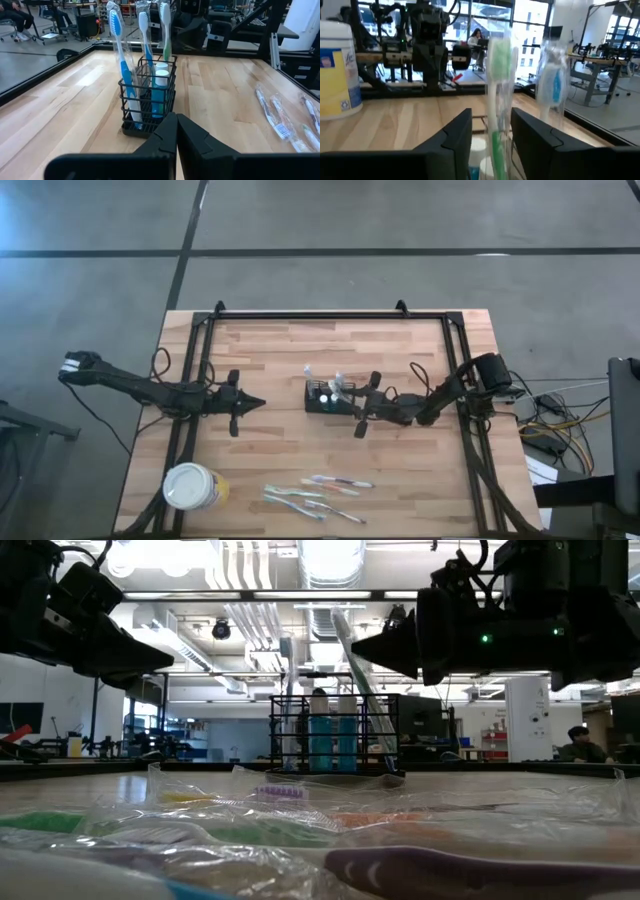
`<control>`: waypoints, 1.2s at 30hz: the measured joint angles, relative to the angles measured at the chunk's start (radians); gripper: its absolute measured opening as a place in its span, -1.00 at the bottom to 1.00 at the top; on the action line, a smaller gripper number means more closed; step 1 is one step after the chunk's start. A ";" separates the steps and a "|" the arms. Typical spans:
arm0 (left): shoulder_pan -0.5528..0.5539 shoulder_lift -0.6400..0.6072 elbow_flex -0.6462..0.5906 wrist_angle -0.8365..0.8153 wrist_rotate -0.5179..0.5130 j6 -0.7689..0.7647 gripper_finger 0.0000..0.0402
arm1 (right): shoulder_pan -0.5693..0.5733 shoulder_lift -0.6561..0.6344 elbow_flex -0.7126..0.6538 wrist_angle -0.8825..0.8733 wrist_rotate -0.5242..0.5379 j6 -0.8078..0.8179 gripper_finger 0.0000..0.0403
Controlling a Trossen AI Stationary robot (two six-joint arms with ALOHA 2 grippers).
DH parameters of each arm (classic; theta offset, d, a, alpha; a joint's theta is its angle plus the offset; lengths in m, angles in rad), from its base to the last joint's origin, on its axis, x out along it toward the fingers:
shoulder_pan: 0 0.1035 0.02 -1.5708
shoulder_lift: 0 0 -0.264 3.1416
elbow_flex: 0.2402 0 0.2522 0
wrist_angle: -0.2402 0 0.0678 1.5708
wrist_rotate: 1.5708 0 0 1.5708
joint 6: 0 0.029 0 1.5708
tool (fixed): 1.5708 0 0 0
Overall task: Pick & Place toothbrushing station
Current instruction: Put the top green toothbrush into the wire organizer
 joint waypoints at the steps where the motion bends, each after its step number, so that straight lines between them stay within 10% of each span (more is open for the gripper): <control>1: 0.000 0.000 0.000 0.000 0.000 0.000 -0.96 | 0.000 -0.005 0.000 0.001 0.001 0.001 -0.30; 7: 0.000 0.000 0.000 0.000 0.000 0.000 -0.96 | 0.000 -0.040 0.018 -0.063 -0.017 0.027 -0.23; 19: 0.000 0.000 0.000 0.000 0.000 -0.002 -0.96 | 0.016 -0.162 0.300 -0.806 0.114 0.125 -0.22; 36: 0.000 0.000 0.000 0.000 0.016 -0.012 -0.96 | 0.051 -0.257 0.257 -0.866 0.121 0.132 -0.80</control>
